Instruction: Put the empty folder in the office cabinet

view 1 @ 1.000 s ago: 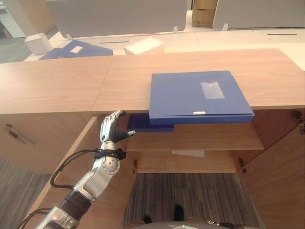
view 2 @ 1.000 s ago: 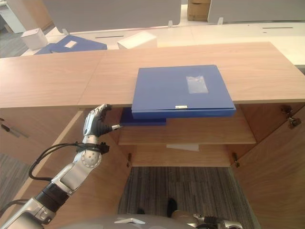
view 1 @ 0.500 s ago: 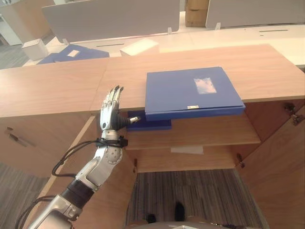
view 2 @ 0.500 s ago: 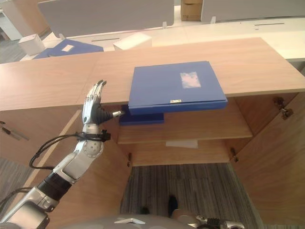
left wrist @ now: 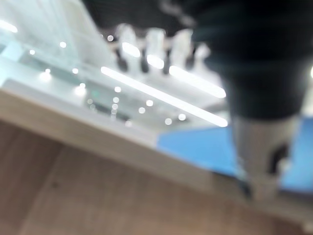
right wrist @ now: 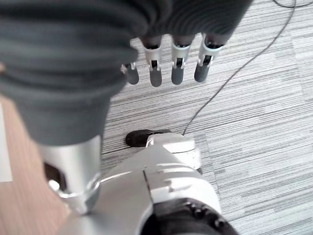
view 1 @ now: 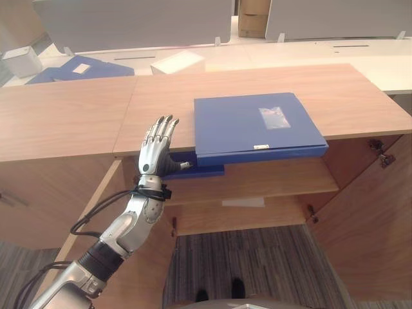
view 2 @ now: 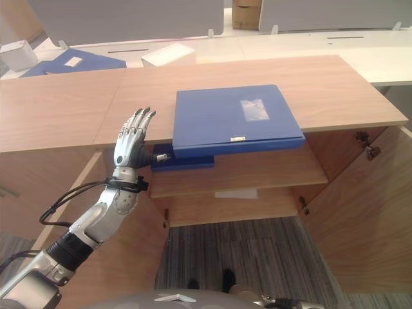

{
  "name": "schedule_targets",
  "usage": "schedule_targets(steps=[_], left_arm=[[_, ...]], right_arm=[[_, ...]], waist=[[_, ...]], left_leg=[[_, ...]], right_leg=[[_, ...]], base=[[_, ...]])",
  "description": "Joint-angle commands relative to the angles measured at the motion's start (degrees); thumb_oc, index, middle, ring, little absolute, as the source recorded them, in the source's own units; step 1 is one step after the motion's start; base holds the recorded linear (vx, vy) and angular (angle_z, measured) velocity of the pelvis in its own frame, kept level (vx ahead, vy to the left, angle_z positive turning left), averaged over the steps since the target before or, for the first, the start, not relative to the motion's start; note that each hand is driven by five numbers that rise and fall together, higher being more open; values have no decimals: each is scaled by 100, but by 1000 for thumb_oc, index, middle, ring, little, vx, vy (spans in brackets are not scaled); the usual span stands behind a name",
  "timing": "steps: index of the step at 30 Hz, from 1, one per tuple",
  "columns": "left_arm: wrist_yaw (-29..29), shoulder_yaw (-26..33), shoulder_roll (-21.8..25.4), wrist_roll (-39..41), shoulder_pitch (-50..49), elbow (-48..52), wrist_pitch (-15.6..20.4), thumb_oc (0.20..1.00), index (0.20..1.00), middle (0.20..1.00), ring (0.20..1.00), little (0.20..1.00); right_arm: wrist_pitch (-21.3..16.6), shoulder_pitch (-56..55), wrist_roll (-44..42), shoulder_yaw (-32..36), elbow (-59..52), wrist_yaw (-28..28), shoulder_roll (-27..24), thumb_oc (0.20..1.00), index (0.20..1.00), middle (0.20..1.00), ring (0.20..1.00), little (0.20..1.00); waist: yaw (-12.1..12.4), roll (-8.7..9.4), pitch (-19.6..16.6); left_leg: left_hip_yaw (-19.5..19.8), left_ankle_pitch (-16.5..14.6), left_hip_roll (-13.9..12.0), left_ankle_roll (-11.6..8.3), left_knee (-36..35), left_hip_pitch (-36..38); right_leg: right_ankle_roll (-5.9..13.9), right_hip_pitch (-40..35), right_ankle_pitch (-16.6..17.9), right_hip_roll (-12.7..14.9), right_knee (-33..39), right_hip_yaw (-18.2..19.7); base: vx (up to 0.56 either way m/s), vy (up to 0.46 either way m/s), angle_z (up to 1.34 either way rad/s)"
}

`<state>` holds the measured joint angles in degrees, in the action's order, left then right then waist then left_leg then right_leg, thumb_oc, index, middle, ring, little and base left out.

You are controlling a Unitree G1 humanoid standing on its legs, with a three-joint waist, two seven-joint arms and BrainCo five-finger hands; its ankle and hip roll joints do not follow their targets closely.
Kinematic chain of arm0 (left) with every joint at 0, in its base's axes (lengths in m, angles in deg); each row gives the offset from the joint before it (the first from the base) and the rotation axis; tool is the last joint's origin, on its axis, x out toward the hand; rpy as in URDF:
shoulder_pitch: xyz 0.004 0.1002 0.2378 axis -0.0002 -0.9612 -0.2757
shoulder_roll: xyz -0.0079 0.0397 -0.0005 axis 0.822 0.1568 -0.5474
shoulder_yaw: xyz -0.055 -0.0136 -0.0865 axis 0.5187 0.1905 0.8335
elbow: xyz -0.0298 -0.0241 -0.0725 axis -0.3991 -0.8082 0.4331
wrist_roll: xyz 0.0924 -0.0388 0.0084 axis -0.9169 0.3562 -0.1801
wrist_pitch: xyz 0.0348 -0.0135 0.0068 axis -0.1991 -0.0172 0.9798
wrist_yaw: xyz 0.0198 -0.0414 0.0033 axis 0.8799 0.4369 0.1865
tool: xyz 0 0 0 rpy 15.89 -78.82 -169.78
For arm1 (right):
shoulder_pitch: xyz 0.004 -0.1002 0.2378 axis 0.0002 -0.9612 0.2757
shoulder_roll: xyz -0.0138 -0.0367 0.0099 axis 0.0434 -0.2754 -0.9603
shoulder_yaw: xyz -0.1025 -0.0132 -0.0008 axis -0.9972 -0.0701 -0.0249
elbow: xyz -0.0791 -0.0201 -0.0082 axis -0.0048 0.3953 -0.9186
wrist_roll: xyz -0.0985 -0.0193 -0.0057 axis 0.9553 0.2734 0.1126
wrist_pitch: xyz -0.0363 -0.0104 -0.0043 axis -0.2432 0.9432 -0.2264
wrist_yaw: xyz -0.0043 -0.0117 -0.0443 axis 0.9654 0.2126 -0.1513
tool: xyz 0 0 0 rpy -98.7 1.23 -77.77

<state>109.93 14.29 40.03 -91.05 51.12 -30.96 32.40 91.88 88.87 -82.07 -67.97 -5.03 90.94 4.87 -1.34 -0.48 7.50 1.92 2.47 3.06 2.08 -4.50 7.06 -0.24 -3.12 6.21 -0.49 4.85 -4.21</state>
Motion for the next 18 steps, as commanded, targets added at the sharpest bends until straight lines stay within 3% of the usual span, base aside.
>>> schedule_targets(steps=[1,8,18], left_arm=[[-27,-164,211,-564,640,207,236,1000,1000,1000,1000,1000],[-173,-467,316,-925,781,356,293,1000,1000,1000,1000,1000],[-391,-706,213,-820,801,589,211,1000,1000,1000,1000,1000]], right_arm=[[-26,168,59,-57,205,23,-55,1000,1000,1000,1000,1000],[-37,177,121,-63,285,63,0,1000,1000,1000,1000,1000],[-29,234,132,-69,361,19,81,1000,1000,1000,1000,1000]], waist=[[-81,123,-220],[-141,102,-256],[-153,99,-251]], left_leg=[[-234,-318,274,57,-50,-134],[-315,-388,268,100,-50,-89],[-333,-368,280,131,-50,-116]], right_leg=[[364,-346,-362,-173,15,69],[423,-336,-325,-142,13,60],[449,-276,-261,-129,7,69]], base=[[0,0,0],[4,13,2],[-4,-3,-1]])
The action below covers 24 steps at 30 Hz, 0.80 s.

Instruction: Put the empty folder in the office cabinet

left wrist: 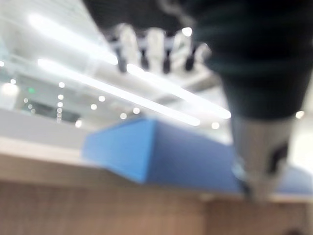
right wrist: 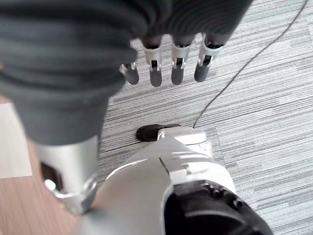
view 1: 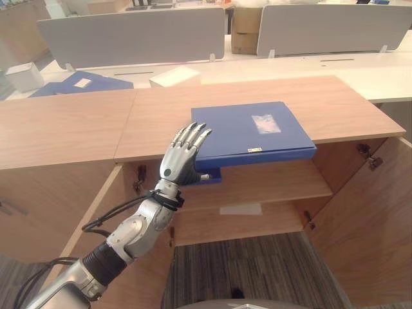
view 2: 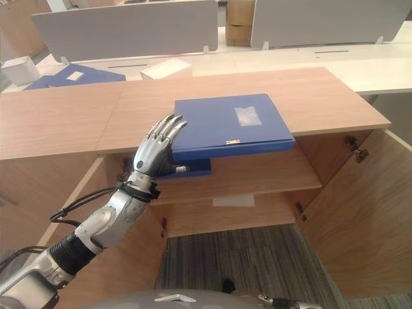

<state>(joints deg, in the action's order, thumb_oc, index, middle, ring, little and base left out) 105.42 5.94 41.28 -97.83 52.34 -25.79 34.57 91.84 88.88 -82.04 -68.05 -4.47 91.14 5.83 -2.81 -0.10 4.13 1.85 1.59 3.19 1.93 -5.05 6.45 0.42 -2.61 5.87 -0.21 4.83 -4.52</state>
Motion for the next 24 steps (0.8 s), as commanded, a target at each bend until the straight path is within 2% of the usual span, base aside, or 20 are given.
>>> schedule_targets(steps=[1,13,24], left_arm=[[68,111,91,-131,670,68,-14,1000,1000,1000,1000,1000],[206,1,60,-192,720,1,-34,1000,1000,1000,1000,1000],[192,-444,-136,-363,1236,-390,-48,1000,1000,1000,1000,1000]], right_arm=[[-24,240,123,-64,309,-13,-12,1000,1000,1000,1000,1000],[-58,246,180,-45,325,39,-12,1000,1000,1000,1000,1000],[-80,187,211,-24,416,77,-25,1000,1000,1000,1000,1000]], waist=[[-7,59,87],[-47,51,78],[-241,26,19]], left_leg=[[-325,-282,271,147,5,-53],[-351,-291,265,153,5,-38],[-482,-391,224,147,5,20]], right_leg=[[383,-328,-226,-160,10,103],[392,-334,-224,-176,14,132],[441,-332,-247,-192,17,250]], base=[[0,0,0],[0,0,0],[10,0,-5]])
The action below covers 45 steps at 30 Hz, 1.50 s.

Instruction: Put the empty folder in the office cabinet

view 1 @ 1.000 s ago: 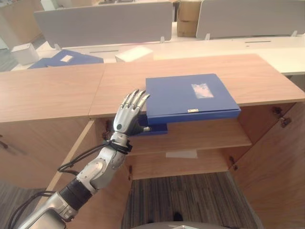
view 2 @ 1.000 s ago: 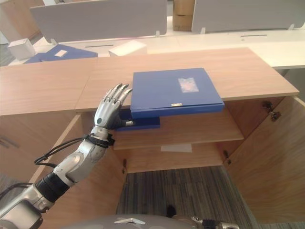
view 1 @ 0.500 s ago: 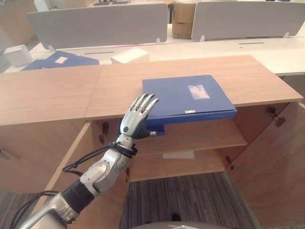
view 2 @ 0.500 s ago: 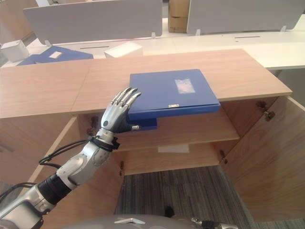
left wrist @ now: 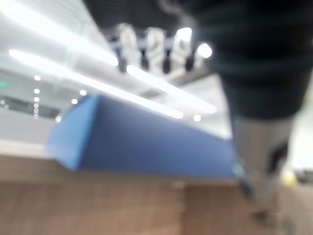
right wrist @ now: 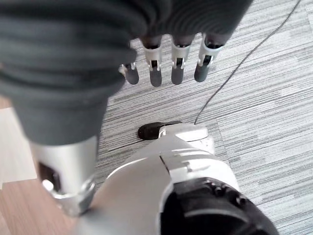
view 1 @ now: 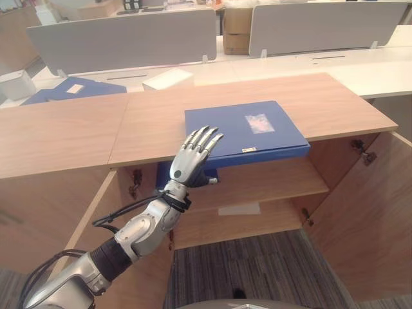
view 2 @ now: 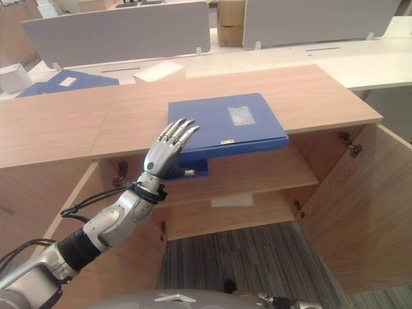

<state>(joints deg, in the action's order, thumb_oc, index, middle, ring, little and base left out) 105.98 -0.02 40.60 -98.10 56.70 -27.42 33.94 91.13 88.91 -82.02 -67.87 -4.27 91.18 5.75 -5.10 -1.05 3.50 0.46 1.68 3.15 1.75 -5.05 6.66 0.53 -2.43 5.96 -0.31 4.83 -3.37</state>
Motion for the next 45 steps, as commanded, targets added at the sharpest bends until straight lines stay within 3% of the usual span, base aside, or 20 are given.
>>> schedule_targets(steps=[1,20,45], left_arm=[[112,91,-97,-366,855,-274,9,1000,1000,1000,1000,1000],[328,-237,-165,-456,1095,-948,-539,1000,1000,1000,1000,1000],[697,-270,-159,-892,1222,-1934,-798,1000,1000,1000,1000,1000]], right_arm=[[-12,157,198,-48,391,64,-17,1000,1000,1000,1000,1000],[-66,-40,366,28,270,126,-78,1000,1000,1000,1000,1000],[66,-195,332,-27,4,108,-162,1000,1000,1000,1000,1000]], waist=[[-48,118,77],[-185,153,23],[-287,203,21]], left_leg=[[-365,-405,223,163,5,3],[-430,-415,210,157,5,5],[-516,-392,172,136,5,-4]], right_leg=[[434,-346,-253,-180,17,153],[457,-308,-244,-211,17,272],[458,-278,-217,-250,17,367]], base=[[0,0,0],[-4,0,-3],[2,0,0]])
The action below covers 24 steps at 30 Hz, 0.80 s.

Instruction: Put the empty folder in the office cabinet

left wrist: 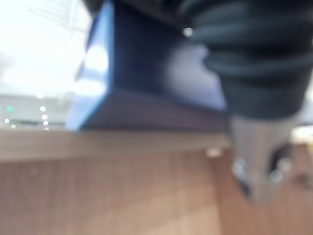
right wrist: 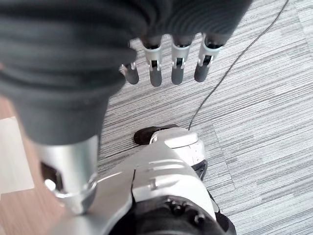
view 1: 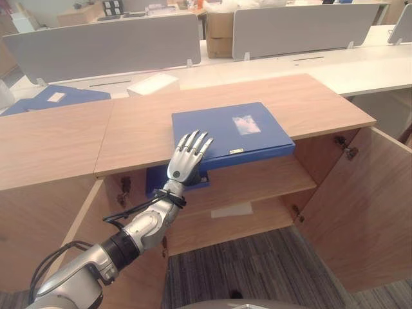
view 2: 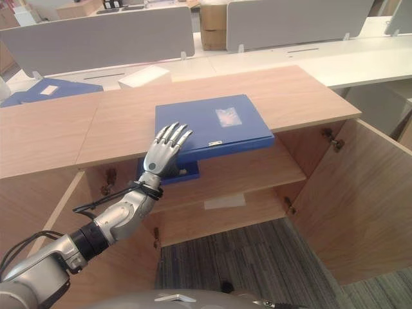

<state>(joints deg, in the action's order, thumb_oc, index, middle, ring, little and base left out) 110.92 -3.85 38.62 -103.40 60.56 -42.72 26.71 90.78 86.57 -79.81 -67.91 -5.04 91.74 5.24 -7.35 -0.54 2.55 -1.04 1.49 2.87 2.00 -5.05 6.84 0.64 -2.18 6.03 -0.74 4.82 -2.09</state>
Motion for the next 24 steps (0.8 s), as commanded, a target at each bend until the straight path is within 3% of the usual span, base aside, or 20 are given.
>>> schedule_targets(steps=[1,18,24], left_arm=[[218,98,31,-379,847,-459,-67,1000,1000,1000,1000,1000],[167,-20,-18,-534,950,-684,-70,1000,1000,1000,1000,1000],[-28,-196,3,-1010,1007,-696,81,1000,1000,1000,1000,1000]], right_arm=[[98,29,110,-27,81,47,-113,1000,1000,1000,1000,1000],[99,-36,152,-11,57,91,-150,1000,1000,1000,1000,1000],[28,-45,87,30,96,139,-168,1000,1000,1000,1000,1000]], waist=[[-69,151,114],[-142,147,104],[-186,131,91]], left_leg=[[-373,-373,197,109,5,-20],[-428,-369,179,105,5,-18],[-442,-365,180,102,5,-16]], right_leg=[[450,-301,-223,-207,18,243],[453,-279,-208,-222,18,304],[461,-272,-196,-232,18,334]], base=[[0,0,0],[0,0,0],[0,0,0]])
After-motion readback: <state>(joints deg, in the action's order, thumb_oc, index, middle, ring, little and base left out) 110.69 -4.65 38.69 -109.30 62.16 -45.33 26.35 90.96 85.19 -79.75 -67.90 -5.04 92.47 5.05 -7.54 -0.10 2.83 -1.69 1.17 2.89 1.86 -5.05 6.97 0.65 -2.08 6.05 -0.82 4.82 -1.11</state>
